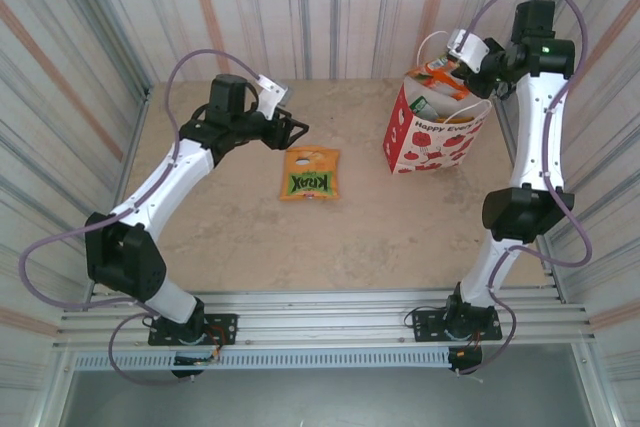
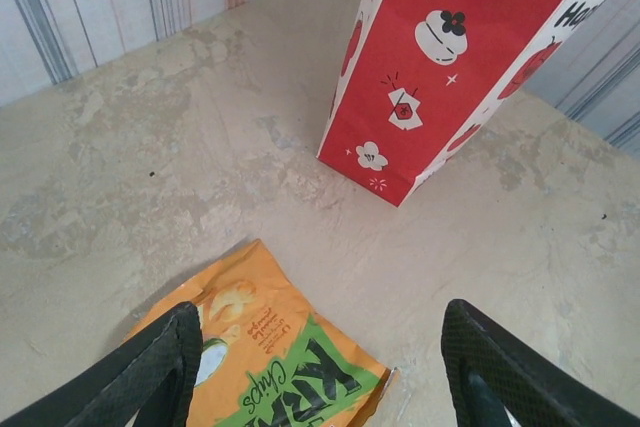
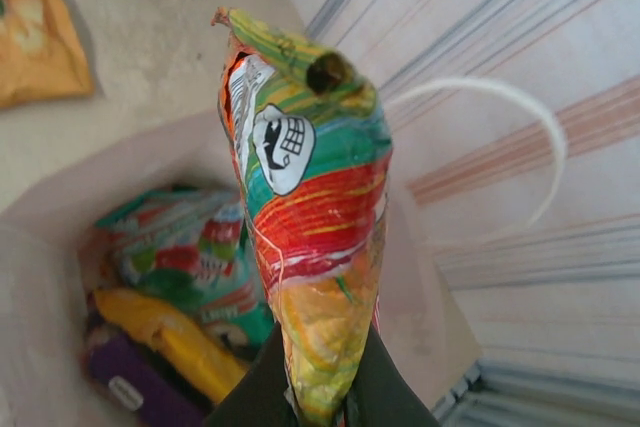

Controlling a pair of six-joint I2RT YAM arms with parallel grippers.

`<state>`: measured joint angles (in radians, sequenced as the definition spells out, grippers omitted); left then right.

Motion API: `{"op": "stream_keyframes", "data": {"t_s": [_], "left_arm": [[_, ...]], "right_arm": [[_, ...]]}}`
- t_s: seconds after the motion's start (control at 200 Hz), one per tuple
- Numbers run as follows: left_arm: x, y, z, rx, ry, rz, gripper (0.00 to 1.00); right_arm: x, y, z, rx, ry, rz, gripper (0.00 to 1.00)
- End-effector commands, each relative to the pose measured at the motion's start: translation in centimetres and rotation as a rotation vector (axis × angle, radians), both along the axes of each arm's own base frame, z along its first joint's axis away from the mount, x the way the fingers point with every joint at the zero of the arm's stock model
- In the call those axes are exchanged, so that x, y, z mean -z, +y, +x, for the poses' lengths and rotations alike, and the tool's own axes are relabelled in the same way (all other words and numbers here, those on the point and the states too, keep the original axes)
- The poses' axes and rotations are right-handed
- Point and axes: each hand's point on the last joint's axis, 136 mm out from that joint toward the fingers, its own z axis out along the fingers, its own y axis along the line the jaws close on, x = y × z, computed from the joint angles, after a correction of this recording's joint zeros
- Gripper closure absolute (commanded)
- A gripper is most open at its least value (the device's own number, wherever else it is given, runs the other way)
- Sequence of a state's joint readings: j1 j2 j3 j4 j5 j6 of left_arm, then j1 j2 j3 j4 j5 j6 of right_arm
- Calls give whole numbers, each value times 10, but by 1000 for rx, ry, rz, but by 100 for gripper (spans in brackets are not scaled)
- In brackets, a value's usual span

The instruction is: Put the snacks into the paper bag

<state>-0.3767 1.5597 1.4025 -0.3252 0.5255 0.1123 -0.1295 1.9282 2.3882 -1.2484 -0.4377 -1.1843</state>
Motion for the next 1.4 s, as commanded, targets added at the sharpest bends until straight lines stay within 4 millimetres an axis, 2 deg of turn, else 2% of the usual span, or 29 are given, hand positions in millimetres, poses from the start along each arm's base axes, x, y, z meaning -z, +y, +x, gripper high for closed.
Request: {"op": "stream_keyframes", "data": {"t_s": [0.0, 0.2, 0.351, 0.486, 0.546, 0.606, 0.681, 0.781, 1.022, 1.202, 1.272, 1.398], "left_arm": [[-4, -4, 3, 14, -15, 17, 34], [2, -7, 6, 16, 5, 26, 34], [3, -9, 8, 17, 10, 28, 35], [4, -10, 9, 14, 12, 32, 35], [3, -10, 10, 13, 12, 31, 35], [4, -10, 10, 12, 12, 34, 36], [2, -10, 10, 11, 9, 33, 36], [-1, -11, 9, 21, 7, 30, 36], [-1, -8, 6, -2, 40, 31, 36], [1, 1, 2, -83, 100, 11, 38], [9, 6, 0, -130, 149, 6, 38], [28, 15, -8, -199, 252, 14, 38]], "right_arm": [[13, -13, -14, 9, 69, -152, 100], [29, -24, -16, 17, 120, -271, 100], [34, -23, -12, 1, 123, -311, 100], [35, -19, -11, -9, 123, -320, 93], [35, -19, -9, -6, 119, -317, 85], [33, -19, -7, 5, 106, -318, 70], [24, -20, -2, 26, 69, -311, 57], [11, -18, 3, 43, 12, -287, 51], [-14, 4, -5, 16, -61, -189, 49], [-29, 24, -23, 19, -98, -116, 49], [-36, 36, -32, 24, -114, -68, 49], [-42, 57, -46, 63, -135, 13, 41]]}}
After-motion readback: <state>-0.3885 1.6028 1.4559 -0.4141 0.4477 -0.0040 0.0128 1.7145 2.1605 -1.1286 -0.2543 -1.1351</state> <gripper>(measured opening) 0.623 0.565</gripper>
